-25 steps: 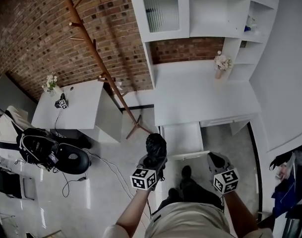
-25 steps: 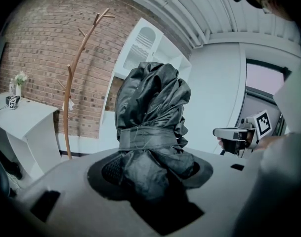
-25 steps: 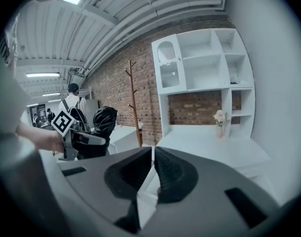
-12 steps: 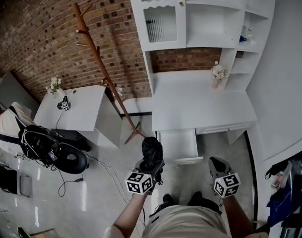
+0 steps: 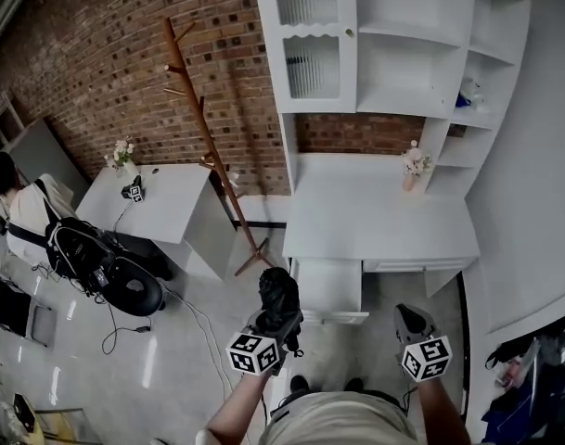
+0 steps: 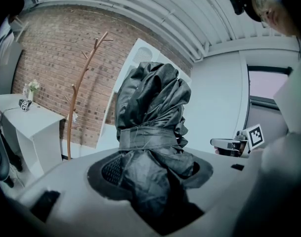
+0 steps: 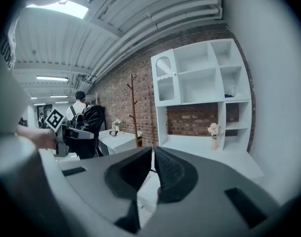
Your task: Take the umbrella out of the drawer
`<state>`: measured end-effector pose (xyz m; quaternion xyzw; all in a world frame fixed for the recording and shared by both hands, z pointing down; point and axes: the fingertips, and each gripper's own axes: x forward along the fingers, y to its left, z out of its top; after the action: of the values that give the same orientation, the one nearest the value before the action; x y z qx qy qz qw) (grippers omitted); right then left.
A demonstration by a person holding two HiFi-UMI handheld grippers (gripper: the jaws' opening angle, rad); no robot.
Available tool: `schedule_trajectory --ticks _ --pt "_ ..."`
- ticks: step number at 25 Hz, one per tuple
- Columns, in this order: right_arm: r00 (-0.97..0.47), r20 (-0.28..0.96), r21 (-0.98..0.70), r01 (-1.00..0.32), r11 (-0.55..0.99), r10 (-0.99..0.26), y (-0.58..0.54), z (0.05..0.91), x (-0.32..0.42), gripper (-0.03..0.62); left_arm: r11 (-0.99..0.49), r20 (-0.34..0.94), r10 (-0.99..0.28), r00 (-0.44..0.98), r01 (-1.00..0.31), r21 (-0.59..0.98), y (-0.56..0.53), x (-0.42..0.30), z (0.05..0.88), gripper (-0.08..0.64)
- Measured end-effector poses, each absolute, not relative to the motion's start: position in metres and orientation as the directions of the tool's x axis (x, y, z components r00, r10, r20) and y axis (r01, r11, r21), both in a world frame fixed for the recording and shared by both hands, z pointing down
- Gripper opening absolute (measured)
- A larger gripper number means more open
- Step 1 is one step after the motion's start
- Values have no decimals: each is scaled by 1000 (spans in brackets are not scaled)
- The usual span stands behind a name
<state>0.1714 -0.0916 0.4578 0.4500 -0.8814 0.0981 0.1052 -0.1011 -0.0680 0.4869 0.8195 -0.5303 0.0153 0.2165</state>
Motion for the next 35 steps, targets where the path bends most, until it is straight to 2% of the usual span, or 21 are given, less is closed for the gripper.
schedule_trajectory --ticks 13,19,35 --pt "-604 204 -70 -794 603 -771 -96 438 194 35 -306 186 -912 365 -909 283 -51 -95 456 261" --pt "-648 188 -58 -757 651 -738 -95 431 184 34 -304 182 -915 361 -911 277 -52 -97 454 261" --pt "-644 164 -69 -763 643 -747 -108 423 178 35 -324 161 -915 371 -910 258 -67 -104 444 261"
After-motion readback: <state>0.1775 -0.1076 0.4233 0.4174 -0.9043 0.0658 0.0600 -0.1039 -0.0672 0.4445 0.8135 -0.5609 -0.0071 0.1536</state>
